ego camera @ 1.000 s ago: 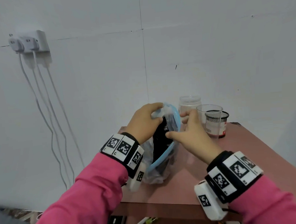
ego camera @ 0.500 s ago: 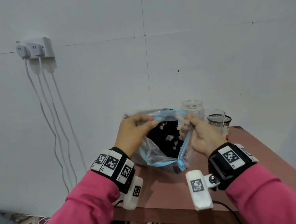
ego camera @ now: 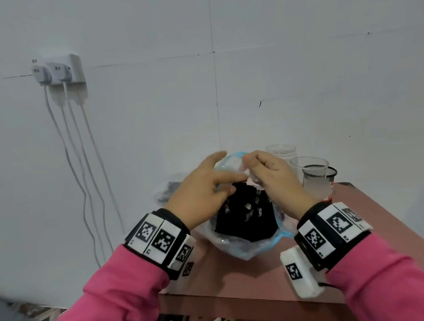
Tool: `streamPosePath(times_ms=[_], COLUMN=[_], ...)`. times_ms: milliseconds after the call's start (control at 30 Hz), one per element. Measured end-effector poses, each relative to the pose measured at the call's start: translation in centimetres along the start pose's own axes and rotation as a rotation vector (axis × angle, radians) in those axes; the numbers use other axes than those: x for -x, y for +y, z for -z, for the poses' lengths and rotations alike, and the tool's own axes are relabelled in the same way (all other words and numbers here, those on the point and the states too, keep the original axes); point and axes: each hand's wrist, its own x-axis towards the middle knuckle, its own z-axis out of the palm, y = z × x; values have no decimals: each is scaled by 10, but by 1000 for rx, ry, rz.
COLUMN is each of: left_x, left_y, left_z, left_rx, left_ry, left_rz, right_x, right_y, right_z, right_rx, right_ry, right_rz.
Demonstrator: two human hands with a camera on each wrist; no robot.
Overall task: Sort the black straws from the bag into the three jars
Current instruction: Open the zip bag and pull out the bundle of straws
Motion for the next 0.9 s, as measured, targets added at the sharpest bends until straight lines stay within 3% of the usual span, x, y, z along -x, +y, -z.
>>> streamPosePath(times_ms=[67, 200, 333, 500, 600, 667, 800, 900], left_x=[-3, -3, -2, 2, 8, 12, 16, 21], left_y=[-3, -12, -19, -23, -25, -28, -27, -28], left_z=[-5, -8, -6, -10, -14, -16, -17, -17], left_rx=[2, 102, 209, 220, 244, 317, 717, 1056], left_ry=[61, 216, 310, 229, 170, 207, 355, 381], left_rz=[101, 295, 357, 341, 325, 341, 447, 607], right_x=[3, 16, 27, 22, 11, 7, 5, 9], right_y=[0, 12, 32, 33, 25, 25, 28, 29], right_z=[-1, 7, 16, 16, 16, 17, 15, 11], right_rx=[-3, 246, 284, -123, -487, -675, -812, -668], right_ry=[-4, 44, 192, 328, 254, 198, 195, 190], right_rz=[-18, -41, -105, -284, -497, -588, -678, -709])
